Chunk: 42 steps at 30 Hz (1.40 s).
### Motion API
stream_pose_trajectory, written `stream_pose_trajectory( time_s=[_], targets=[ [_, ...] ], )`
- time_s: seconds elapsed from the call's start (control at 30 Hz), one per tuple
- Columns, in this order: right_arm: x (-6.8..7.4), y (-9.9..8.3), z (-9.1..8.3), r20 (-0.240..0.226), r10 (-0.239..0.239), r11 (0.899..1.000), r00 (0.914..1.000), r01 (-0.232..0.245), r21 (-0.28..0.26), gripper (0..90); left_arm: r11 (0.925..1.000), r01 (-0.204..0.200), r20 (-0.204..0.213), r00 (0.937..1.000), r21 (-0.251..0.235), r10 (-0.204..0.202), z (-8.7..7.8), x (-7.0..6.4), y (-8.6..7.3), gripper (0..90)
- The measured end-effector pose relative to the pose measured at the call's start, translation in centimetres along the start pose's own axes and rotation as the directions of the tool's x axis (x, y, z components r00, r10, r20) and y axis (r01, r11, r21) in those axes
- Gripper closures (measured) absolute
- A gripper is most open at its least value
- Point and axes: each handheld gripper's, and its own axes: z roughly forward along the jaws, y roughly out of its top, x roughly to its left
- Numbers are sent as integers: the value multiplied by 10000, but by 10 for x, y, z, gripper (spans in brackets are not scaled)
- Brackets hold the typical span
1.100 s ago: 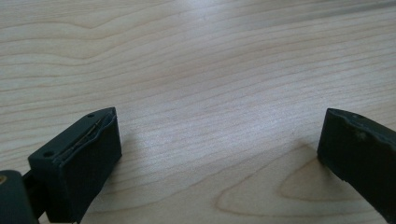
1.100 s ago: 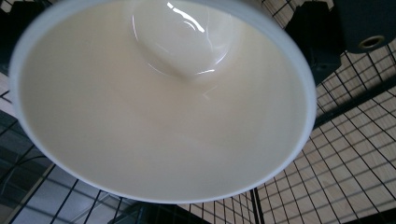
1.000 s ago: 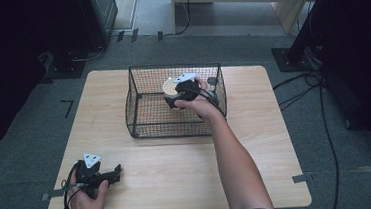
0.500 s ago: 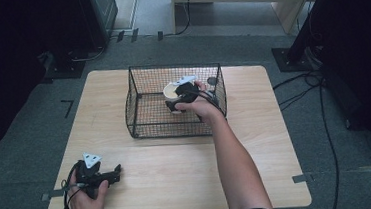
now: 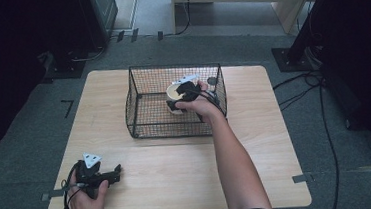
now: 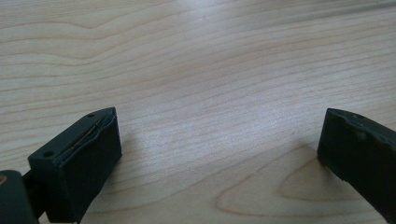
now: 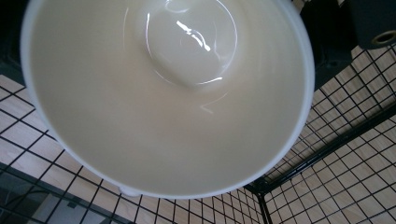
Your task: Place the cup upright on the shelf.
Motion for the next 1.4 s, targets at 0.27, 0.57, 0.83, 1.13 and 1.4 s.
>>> stream_pose_trajectory(
  time_s=[0.27,0.57,0.83,1.13,1.4],
  targets=[
    [-2,5,-10,139,275,9985,9995,-268,-480,3,10000,-17,2,10000,8,17,0,0,0,0],
    [7,21,-38,280,502,9831,9983,-445,-1776,3,10000,-17,6,10000,13,17,0,0,0,0],
    [19,28,-68,-320,549,9668,9980,-612,-2481,3,10000,-13,0,10000,13,13,0,0,0,0],
    [37,21,-98,-367,263,9579,9990,-357,-2847,3,10000,6,3,10000,-10,-6,0,0,0,0],
    [48,6,-122,-747,3,9475,9972,-242,-3189,3,10000,17,-7,10000,-19,-17,0,0,0,0]
  ],
)
